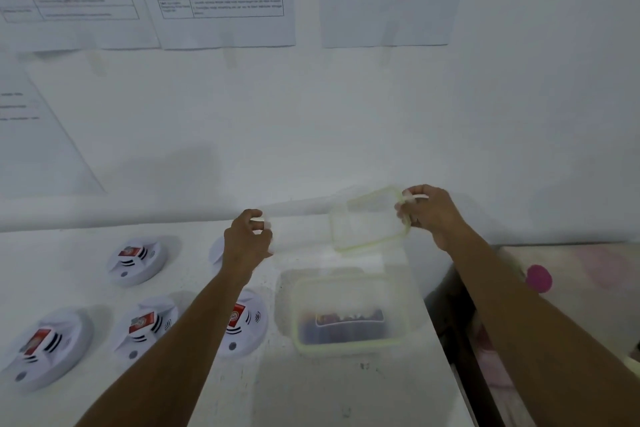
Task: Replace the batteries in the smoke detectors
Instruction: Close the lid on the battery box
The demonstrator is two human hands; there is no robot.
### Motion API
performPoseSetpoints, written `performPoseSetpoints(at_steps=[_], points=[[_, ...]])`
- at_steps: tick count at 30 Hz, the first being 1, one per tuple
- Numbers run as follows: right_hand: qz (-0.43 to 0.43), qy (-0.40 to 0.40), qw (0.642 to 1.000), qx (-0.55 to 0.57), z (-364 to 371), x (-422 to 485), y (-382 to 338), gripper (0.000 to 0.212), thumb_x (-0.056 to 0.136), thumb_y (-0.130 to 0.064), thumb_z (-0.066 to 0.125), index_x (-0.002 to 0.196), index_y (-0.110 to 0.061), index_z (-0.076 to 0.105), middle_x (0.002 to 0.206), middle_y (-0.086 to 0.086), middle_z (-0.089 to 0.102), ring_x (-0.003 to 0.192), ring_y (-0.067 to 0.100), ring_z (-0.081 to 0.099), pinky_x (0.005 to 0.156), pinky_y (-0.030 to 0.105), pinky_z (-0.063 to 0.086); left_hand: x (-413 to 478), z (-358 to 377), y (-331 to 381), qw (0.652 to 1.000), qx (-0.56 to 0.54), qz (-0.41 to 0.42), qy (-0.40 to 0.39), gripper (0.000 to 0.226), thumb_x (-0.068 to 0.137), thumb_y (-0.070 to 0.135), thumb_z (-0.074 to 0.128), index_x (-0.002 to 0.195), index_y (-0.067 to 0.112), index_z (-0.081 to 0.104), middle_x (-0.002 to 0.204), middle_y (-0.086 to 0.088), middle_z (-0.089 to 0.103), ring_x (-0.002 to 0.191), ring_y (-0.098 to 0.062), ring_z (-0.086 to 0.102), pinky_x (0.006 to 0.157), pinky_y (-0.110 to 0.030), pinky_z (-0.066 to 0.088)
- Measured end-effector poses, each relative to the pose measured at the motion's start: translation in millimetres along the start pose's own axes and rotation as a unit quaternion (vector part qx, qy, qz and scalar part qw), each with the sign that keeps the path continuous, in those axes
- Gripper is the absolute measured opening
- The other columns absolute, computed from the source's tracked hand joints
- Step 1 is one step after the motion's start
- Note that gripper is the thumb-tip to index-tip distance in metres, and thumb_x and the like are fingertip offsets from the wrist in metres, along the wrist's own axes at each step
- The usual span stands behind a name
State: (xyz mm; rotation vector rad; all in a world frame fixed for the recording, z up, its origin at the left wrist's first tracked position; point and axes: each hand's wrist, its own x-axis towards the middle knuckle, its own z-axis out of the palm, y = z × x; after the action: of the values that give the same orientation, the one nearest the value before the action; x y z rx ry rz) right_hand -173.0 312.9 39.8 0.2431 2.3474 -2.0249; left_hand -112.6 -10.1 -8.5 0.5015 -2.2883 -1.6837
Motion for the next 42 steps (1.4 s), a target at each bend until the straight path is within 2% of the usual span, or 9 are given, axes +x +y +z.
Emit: performPoseSetpoints(at_steps=[8, 14, 17, 21, 29, 32, 35, 38, 42], points=[[-0.18, 0.097, 0.979, 0.006, -8, -8, -64, 0.022, 0.078, -0.008, 0.076, 0.091, -0.024, 0.068, 0.089, 0.009, 0.073, 0.076, 0.022, 0.068, 0.069, 0.035, 0.057, -5, 24, 7, 0.998, -0.008, -0.021, -0.056, 0.038, 0.089, 0.006, 0.065, 0.125, 0.011, 0.055, 0.105, -0.013, 0.067, 0.089, -0.031, 0.069, 0.065, -0.046, 0.062], [-0.107, 0.007, 0.992, 0.064, 22, -19, -47, 0.016, 0.092, -0.002, 0.063, 0.107, 0.003, 0.065, 0.082, 0.011, 0.07, 0.069, 0.02, 0.065, 0.067, 0.033, 0.056, -8, 31, 7, 0.996, 0.024, -0.018, -0.082, 0.031, 0.094, 0.013, 0.056, 0.125, 0.016, 0.055, 0.11, -0.009, 0.066, 0.09, -0.027, 0.067, 0.072, -0.044, 0.06], [-0.075, -0.035, 0.994, 0.069, 28, -22, -33, 0.014, 0.088, -0.001, 0.067, 0.102, -0.004, 0.067, 0.089, 0.013, 0.072, 0.078, 0.024, 0.068, 0.08, 0.041, 0.057, -5, 19, 16, 0.993, -0.078, -0.029, -0.087, 0.027, 0.099, 0.011, 0.046, 0.125, 0.011, 0.055, 0.104, -0.011, 0.069, 0.072, -0.026, 0.063, 0.059, -0.035, 0.052], [-0.07, -0.077, 0.99, 0.09, 33, -25, -28, 0.017, 0.084, 0.004, 0.069, 0.1, -0.004, 0.066, 0.097, 0.018, 0.071, 0.082, 0.025, 0.068, 0.087, 0.045, 0.056, -3, 8, 38, 0.981, -0.144, -0.016, -0.131, 0.021, 0.098, 0.004, 0.048, 0.114, 0.003, 0.061, 0.094, -0.018, 0.066, 0.063, -0.027, 0.062, 0.061, -0.032, 0.055], [-0.205, 0.009, 0.972, -0.115, 25, -13, -17, 0.01, 0.088, -0.012, 0.068, 0.085, -0.021, 0.069, 0.1, 0.001, 0.068, 0.079, 0.017, 0.064, 0.067, 0.032, 0.055, 2, 5, 48, 0.962, -0.258, 0.008, -0.093, 0.026, 0.095, -0.001, 0.044, 0.095, -0.007, 0.069, 0.1, -0.025, 0.068, 0.095, -0.037, 0.068, 0.092, -0.037, 0.056], [-0.193, -0.026, 0.974, -0.117, 23, -17, 5, 0.014, 0.087, 0.0, 0.067, 0.086, -0.013, 0.071, 0.103, 0.009, 0.068, 0.088, 0.022, 0.069, 0.076, 0.025, 0.058, 1, 9, 31, 0.973, -0.214, 0.018, -0.091, 0.022, 0.095, 0.012, 0.056, 0.101, -0.001, 0.072, 0.104, -0.012, 0.073, 0.1, -0.027, 0.07, 0.097, -0.038, 0.053], [-0.212, -0.017, 0.961, -0.179, 22, -19, 34, 0.021, 0.084, 0.01, 0.066, 0.089, -0.009, 0.073, 0.103, 0.007, 0.068, 0.093, 0.021, 0.068, 0.086, 0.023, 0.055, -2, 15, 14, 0.991, -0.018, 0.099, -0.083, 0.014, 0.091, 0.016, 0.066, 0.102, 0.015, 0.075, 0.107, 0.006, 0.073, 0.097, -0.015, 0.069, 0.095, -0.03, 0.053], [-0.232, -0.014, 0.944, -0.235, 24, -23, 53, 0.042, 0.078, 0.025, 0.054, 0.096, -0.007, 0.075, 0.106, 0.005, 0.064, 0.092, 0.019, 0.062, 0.085, 0.01, 0.049, -9, 20, 4, 0.979, 0.078, 0.177, -0.072, 0.017, 0.089, 0.01, 0.068, 0.105, 0.012, 0.072, 0.117, 0.003, 0.068, 0.099, -0.01, 0.064, 0.087, -0.012, 0.049], [-0.211, 0.009, 0.954, -0.213, 29, -29, 58, 0.035, 0.083, 0.013, 0.055, 0.096, -0.012, 0.076, 0.101, -0.005, 0.065, 0.096, 0.012, 0.062, 0.08, 0.001, 0.041, -10, 22, -9, 0.965, 0.127, 0.223, -0.056, 0.019, 0.086, 0.013, 0.071, 0.106, 0.013, 0.071, 0.122, 0.003, 0.066, 0.111, -0.013, 0.061, 0.095, -0.022, 0.046]])
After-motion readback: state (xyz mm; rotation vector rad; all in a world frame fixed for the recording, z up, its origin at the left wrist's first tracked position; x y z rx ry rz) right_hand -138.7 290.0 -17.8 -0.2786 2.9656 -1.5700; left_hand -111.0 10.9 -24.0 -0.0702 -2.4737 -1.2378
